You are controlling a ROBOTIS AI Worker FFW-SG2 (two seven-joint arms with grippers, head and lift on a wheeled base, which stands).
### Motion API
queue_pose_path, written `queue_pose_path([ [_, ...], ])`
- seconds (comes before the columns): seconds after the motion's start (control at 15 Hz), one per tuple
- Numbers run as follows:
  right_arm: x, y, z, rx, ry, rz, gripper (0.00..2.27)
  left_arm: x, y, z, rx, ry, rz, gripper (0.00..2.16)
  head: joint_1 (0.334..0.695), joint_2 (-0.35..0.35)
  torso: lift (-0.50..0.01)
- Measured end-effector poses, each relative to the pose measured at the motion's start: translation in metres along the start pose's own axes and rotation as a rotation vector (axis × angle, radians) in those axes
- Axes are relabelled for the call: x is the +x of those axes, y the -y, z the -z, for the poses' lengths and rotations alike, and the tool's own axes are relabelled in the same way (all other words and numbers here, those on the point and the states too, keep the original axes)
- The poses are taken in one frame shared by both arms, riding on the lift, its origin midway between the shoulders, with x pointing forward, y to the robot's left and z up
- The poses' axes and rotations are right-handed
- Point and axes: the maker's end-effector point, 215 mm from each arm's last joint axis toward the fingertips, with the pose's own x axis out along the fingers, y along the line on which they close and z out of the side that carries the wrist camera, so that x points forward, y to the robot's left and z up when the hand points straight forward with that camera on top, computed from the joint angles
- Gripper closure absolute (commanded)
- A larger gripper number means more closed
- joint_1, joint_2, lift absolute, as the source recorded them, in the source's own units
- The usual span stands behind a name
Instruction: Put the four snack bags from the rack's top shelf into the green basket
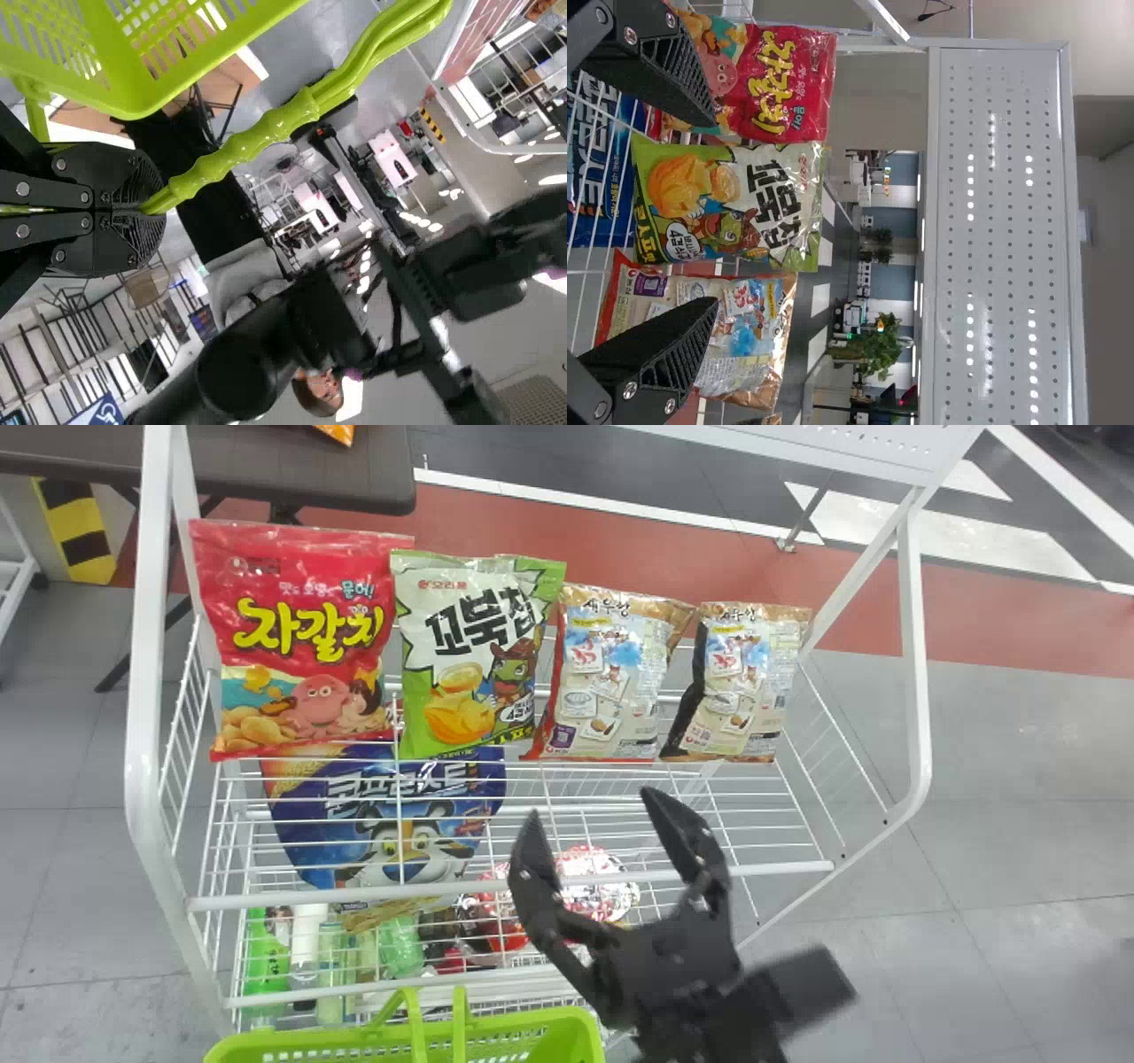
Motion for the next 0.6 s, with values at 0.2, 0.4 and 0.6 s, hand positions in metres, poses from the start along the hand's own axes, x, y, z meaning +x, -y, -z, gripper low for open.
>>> queue_pose_path([
  [0.2, 0.067, -0.03, 0.025, 0.026, -0.042, -0.072, 0.11, 0.0, -0.002, -0.001, -0.004, -0.003, 0.007, 2.11, 0.695, -0.35, 0.0],
  [0.4, 0.128, -0.078, 0.036, 0.047, -0.061, -0.16, 0.11, -0.002, -0.003, -0.002, -0.006, -0.004, 0.016, 2.11, 0.695, -0.188, 0.0],
  [0.6, 0.172, -0.113, 0.039, 0.048, -0.061, -0.229, 0.11, -0.003, -0.004, -0.003, -0.008, -0.001, 0.024, 2.11, 0.695, -0.072, 0.0],
])
